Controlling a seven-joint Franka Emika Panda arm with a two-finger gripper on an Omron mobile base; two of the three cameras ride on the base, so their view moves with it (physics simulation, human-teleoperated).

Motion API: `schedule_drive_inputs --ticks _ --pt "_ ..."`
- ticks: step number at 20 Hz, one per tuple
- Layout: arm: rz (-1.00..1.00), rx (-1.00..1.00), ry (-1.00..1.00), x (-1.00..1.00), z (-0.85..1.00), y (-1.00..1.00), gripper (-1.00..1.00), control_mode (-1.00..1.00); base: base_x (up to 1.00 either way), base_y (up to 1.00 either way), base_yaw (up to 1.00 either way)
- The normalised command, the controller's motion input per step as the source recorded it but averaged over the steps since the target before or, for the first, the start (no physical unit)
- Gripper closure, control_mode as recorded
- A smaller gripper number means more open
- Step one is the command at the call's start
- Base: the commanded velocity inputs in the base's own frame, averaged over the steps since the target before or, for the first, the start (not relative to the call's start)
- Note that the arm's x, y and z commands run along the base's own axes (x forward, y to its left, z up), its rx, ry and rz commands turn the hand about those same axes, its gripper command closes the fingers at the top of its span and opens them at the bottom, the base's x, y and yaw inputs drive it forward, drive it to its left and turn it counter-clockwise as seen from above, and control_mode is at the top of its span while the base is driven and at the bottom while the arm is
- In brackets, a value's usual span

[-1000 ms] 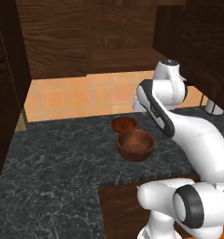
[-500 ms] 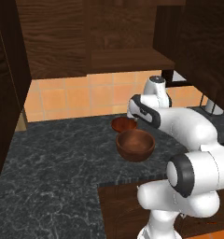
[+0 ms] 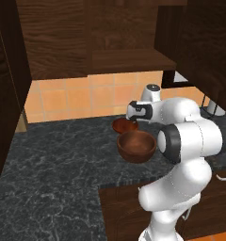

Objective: Pick up the bowls on the counter and stack them on top of one another in the open cabinet. Place the smaller bowl on top of the larger bowl.

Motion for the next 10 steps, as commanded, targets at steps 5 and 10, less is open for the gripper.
schedule_drive_inputs --ticks 5,10 --pt "-0.05 0.01 0.01 0.33 -0.19 0.00 -1.00 -1.00 0.00 0.00 0.00" --pt "0.00 0.01 0.04 0.10 -0.37 -0.05 -1.00 -1.00 0.00 0.00 0.00"
